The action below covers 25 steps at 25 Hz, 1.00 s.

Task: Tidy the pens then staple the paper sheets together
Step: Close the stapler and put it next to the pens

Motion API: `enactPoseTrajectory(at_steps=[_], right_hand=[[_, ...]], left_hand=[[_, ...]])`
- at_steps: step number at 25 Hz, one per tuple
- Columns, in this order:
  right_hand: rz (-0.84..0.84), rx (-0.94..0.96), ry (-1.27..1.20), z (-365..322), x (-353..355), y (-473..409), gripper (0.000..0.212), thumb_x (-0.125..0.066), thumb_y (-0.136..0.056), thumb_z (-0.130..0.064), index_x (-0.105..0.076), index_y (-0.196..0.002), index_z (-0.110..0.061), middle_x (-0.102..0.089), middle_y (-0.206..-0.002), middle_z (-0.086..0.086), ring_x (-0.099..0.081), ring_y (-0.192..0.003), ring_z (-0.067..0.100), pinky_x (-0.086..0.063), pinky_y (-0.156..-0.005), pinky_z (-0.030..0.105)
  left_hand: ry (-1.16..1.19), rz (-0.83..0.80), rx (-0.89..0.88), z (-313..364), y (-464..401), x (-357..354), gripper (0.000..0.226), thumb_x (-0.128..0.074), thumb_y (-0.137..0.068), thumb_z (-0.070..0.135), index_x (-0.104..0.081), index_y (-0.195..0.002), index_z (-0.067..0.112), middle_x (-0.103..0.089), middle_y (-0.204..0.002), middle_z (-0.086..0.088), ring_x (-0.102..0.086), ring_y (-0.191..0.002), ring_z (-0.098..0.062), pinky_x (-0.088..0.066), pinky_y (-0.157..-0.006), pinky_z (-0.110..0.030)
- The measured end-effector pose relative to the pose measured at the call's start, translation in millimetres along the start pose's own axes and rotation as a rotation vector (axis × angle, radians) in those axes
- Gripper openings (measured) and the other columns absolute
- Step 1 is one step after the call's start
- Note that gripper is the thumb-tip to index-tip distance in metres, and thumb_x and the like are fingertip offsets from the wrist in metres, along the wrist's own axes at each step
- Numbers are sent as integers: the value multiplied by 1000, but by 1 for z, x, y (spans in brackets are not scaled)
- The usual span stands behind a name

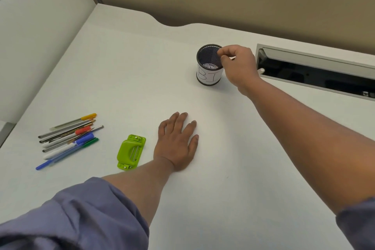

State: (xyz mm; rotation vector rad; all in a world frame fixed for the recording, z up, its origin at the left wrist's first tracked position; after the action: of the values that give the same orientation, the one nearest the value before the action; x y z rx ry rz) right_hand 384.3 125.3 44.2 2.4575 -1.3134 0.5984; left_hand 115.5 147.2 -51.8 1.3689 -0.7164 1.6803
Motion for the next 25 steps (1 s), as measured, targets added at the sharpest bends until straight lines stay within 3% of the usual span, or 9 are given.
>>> enactPoseTrajectory(at_steps=[4,8,12,20,25], right_hand=[[46,-34,-184,-2,4,14,18,-61,-94,-10,-74,-98,-22,-69,-94,-13,-59,-79,-6,-45,-71,8],[23,-97,-314,-1,11,41,13,-64,-94,-10,-73,-97,-19,-70,-91,-3,-58,-75,3,-47,-68,13],[-26,-177,-347,6,17,76,13,-65,-93,-11,-73,-97,-21,-71,-89,-1,-58,-69,4,-44,-55,8],[-193,-181,-4,51,26,166,9,-71,-88,-22,-74,-87,-30,-68,-80,-16,-53,-56,-2,-43,-52,13],[-296,-123,263,71,31,203,8,-67,-91,-25,-73,-90,-30,-65,-87,-21,-60,-70,-5,-45,-68,18]], left_hand=[[-7,-8,2,0,-1,0,54,-27,-99,50,-44,-146,30,-29,-163,-6,-15,-153,-29,-1,-119,-41],[-9,-15,3,-1,-1,-1,54,-25,-99,51,-43,-146,30,-27,-163,-6,-13,-153,-28,-4,-120,-43],[-17,-7,-3,0,-1,1,54,-26,-98,51,-45,-144,29,-30,-162,-6,-16,-152,-29,-4,-118,-42],[-24,3,-6,-1,-2,-1,52,-30,-98,50,-46,-142,29,-32,-160,-7,-18,-150,-30,-8,-116,-45],[-34,4,-2,-2,-2,-2,52,-29,-98,50,-47,-142,29,-33,-159,-6,-19,-150,-29,-12,-117,-47]])
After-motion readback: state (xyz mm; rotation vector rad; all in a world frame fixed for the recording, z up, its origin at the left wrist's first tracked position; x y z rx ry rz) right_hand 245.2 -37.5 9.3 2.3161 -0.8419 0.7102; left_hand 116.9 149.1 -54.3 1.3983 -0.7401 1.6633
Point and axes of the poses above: each hand's wrist, its own y-axis away from the middle knuckle, its own x-axis out of the back of the hand, z = x × y, the point moved 1 cm from there along -y, towards the middle knuckle
